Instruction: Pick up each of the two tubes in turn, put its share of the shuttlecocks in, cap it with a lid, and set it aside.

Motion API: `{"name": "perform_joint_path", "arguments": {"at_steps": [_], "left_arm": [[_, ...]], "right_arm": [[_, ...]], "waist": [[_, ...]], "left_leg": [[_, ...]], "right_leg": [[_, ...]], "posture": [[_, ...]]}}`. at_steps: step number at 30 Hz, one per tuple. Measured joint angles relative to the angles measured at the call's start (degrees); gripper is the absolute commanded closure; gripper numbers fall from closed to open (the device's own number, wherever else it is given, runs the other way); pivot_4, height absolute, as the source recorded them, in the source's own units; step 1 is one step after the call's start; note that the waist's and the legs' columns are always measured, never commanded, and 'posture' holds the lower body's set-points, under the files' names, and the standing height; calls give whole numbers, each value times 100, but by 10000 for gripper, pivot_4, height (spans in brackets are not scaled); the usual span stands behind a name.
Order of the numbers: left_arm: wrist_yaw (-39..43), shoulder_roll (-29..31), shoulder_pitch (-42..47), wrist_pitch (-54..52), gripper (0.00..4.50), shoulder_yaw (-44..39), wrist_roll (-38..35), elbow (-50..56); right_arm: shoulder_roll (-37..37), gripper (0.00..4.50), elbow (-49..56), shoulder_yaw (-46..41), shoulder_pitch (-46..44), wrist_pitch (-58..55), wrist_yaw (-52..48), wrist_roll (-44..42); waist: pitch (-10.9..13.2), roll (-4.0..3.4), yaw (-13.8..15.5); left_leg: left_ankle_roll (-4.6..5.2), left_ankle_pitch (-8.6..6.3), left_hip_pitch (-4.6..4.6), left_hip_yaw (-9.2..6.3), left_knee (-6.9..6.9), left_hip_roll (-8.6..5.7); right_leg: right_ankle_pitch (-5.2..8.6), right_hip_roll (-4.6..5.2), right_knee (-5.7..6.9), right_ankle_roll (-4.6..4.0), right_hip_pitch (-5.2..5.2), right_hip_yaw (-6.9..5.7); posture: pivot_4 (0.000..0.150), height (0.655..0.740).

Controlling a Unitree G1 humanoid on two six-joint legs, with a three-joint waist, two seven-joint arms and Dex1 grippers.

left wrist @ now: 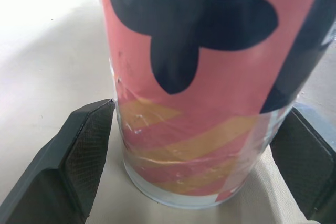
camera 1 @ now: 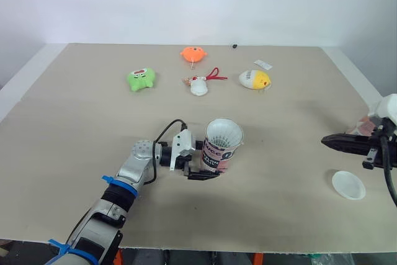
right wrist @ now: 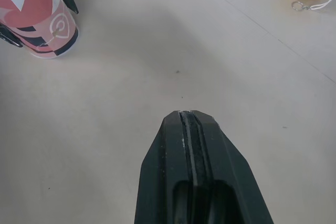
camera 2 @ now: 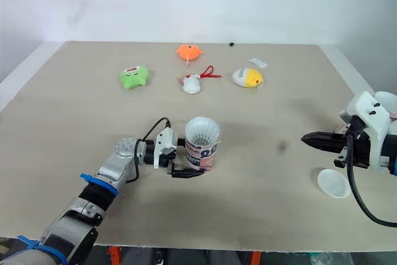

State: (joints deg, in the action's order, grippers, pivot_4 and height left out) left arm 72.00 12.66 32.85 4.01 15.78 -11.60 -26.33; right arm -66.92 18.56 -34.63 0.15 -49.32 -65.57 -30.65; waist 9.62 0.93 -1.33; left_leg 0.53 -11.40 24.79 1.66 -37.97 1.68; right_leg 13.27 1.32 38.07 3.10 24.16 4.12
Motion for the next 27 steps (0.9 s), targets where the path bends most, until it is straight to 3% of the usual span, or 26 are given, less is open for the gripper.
{"name": "perform_joint_path", "arguments": {"at_steps": [15,20,27], "left_arm": [[-27,27,0,115,6340,-17,3,-3],[-25,32,-1,124,6340,-29,7,-15],[-24,11,-39,126,6340,-32,13,-12]], "right_arm": [[-97,45000,-298,23,490,350,-86,312],[-441,45000,-897,75,1312,1100,-371,1121],[-594,45000,-2021,558,1158,2018,-676,1560]], "waist": [[1,1,1],[2,4,1],[3,5,-4]], "left_leg": [[0,0,3,1,0,-1],[0,0,3,2,0,-3],[0,0,-5,5,1,-3]], "right_leg": [[4,2,-2,-3,1,0],[8,4,-4,-5,1,0],[6,1,-4,-8,-1,4]], "posture": [[1500,7400],[1500,7400],[1500,7400]]}}
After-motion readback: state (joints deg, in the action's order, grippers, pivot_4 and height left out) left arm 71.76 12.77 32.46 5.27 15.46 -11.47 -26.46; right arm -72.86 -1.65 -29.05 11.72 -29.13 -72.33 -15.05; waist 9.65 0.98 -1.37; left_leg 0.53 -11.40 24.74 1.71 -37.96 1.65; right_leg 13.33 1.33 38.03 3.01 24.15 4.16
